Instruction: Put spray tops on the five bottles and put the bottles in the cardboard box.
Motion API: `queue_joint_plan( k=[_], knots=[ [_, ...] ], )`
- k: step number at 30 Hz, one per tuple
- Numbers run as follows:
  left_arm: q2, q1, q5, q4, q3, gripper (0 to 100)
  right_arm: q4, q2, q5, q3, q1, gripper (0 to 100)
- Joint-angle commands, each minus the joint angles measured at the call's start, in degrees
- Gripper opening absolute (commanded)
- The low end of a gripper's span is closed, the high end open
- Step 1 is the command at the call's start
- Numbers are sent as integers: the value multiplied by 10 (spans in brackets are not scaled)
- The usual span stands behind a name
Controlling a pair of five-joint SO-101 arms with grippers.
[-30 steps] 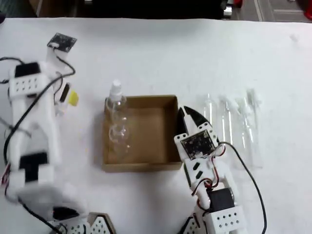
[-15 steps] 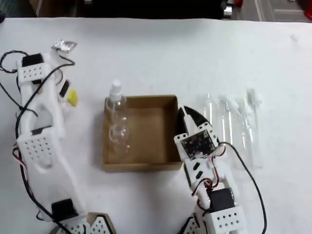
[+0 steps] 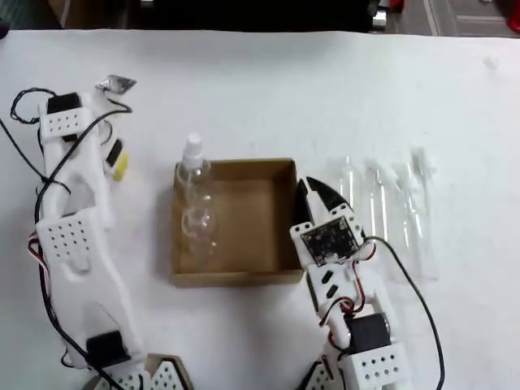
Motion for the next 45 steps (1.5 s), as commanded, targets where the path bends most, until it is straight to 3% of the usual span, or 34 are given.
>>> queue_joint_plan(
  k=[1, 6, 10, 13, 22, 25, 36, 45],
  knots=[
    [-7, 25, -1, 86, -76, 33, -12, 0, 6, 8, -2, 15],
    [-15, 44, 13, 135, -181, 21, -12, 0, 6, 8, -1, 15],
    [-78, 37, 111, 135, -185, 21, -12, 0, 6, 8, -1, 15],
    [-163, 30, 183, 135, -136, 21, -12, 0, 6, 8, -1, 15],
    [-499, 91, 193, 133, 87, 21, -13, 0, 6, 8, -1, 15],
    [-634, 128, 238, 121, 161, 21, -13, 0, 6, 8, -1, 15],
    [-1104, 259, 314, -134, 528, 21, -12, 0, 6, 8, -1, 15],
    [-1288, 398, 382, -326, 743, 21, -12, 0, 6, 8, -1, 15]
  ],
)
